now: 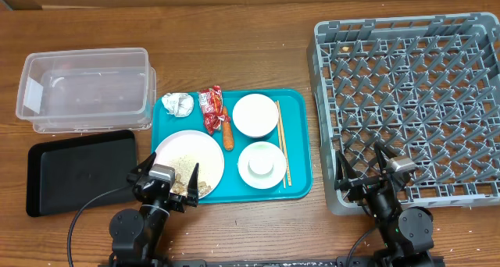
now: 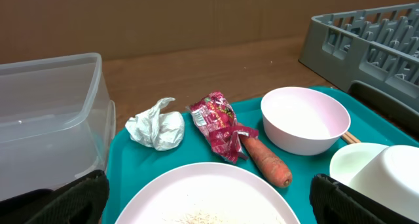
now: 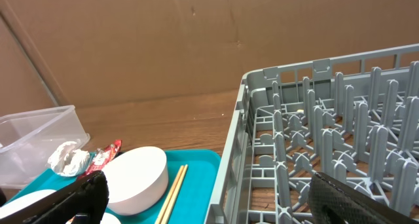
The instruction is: Sort waste into correct bins and load items into the dishwasher
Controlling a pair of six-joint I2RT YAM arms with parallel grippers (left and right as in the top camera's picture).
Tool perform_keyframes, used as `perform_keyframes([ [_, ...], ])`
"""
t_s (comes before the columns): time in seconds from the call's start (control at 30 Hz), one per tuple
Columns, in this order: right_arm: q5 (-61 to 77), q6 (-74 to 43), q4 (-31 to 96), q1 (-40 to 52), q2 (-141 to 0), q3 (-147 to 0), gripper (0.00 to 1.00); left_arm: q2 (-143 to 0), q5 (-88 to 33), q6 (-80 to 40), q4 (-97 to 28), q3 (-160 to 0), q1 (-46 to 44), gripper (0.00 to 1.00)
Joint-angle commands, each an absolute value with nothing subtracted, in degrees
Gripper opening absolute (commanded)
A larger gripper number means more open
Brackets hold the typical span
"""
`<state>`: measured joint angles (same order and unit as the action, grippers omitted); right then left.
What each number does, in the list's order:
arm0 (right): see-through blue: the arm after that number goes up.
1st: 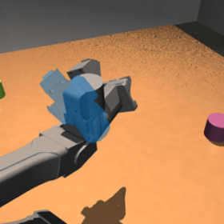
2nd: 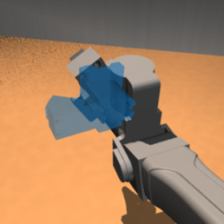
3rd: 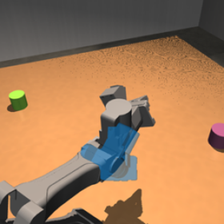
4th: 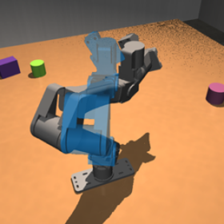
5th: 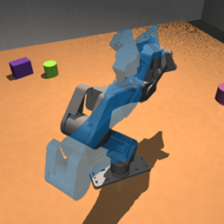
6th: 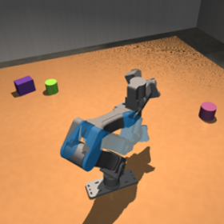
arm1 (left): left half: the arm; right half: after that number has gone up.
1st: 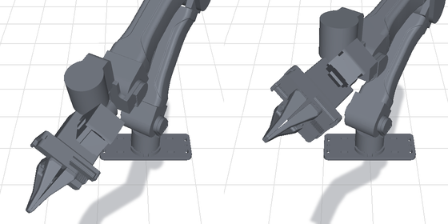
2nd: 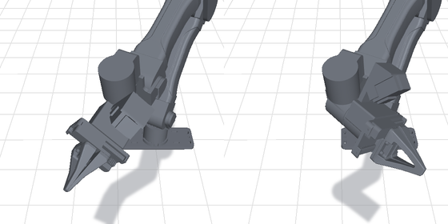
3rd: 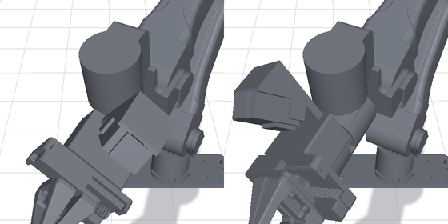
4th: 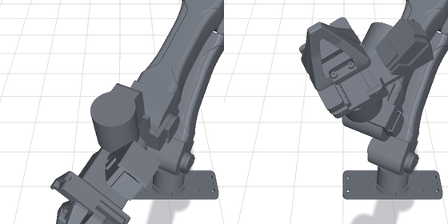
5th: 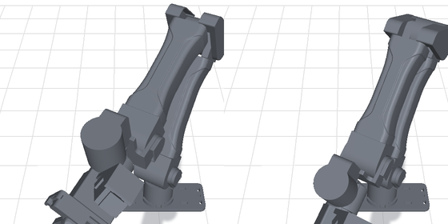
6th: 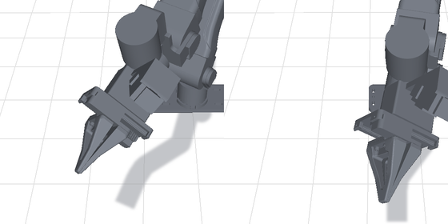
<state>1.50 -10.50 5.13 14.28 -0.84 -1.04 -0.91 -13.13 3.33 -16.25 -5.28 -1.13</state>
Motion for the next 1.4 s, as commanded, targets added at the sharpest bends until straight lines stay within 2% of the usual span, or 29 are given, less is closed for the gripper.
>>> perform_keyframes([
  [0.0, 1.54, -10.46, 4.64, 14.39, -0.25, -0.47, 1.0, -0.36, -13.54, 2.76, -16.21, -5.06, -1.3, 1.0],
  [0.93, 1.56, -10.46, 4.64, 14.39, -0.25, -0.47, 1.0, -0.36, -13.54, 2.79, -16.21, -5.08, -1.3, 1.0],
  [1.1, 1.54, -10.46, 4.64, 14.39, -0.25, -0.47, 1.0, -0.36, -9.32, 4.32, -16.21, -5.06, -1.3, 1.0],
  [1.37, 1.19, -10.48, 4.62, 14.41, -0.25, -0.47, 1.0, -0.36, -9.08, 4.25, -16.19, -5.06, -1.3, 1.0],
])
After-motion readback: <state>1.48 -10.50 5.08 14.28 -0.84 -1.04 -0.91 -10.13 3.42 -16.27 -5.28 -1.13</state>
